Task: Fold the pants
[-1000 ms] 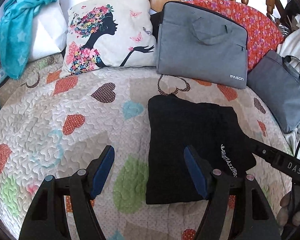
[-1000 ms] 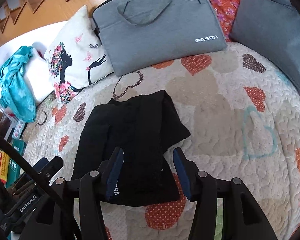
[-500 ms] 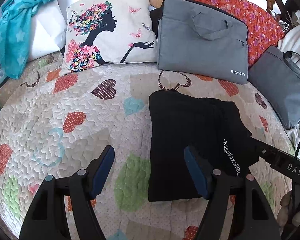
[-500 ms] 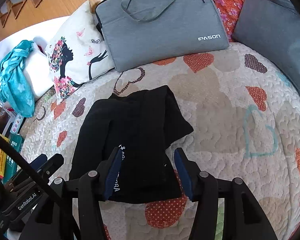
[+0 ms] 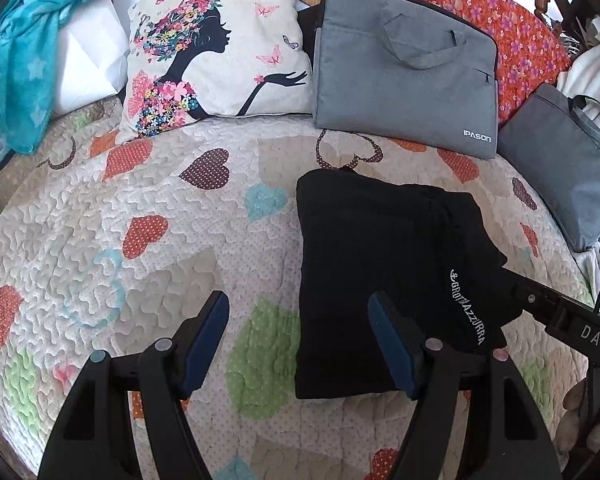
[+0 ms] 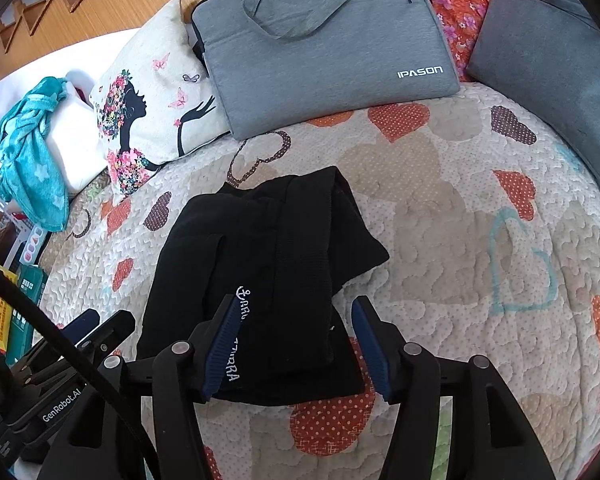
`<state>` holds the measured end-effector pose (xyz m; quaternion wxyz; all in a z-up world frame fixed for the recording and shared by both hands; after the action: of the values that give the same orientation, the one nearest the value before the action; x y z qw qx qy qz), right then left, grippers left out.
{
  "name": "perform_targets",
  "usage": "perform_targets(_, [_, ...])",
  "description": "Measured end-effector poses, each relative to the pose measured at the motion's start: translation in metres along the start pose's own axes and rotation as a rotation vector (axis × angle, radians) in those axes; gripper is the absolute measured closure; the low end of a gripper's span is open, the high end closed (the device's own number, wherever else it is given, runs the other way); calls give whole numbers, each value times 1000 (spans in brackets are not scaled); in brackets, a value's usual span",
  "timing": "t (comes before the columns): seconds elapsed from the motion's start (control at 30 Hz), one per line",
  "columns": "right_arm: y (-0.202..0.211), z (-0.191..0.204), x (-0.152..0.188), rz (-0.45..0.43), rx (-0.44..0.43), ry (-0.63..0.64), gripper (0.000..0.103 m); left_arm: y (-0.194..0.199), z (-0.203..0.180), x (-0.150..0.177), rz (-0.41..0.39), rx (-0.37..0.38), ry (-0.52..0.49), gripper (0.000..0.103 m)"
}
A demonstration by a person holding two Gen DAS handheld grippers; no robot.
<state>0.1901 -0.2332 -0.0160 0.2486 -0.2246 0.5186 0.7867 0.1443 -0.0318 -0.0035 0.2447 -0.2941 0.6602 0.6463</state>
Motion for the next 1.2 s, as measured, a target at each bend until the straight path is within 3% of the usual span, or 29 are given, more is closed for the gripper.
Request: perform_targets(1.2, [0, 2, 0, 1, 5, 2, 38, -5, 2, 6, 33, 20, 20, 32])
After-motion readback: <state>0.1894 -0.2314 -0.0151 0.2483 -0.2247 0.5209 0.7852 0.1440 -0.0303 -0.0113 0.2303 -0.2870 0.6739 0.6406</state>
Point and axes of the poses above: each gripper's, at about its wrist camera, not at the fingertips, and y roughly against the way its jaws point, z to its left, x to its underside, the point moved 6 cm from there along -y, roughly the way its jaws point, and after that the axes turned 3 degrees about -z, right-handed, at the moved point
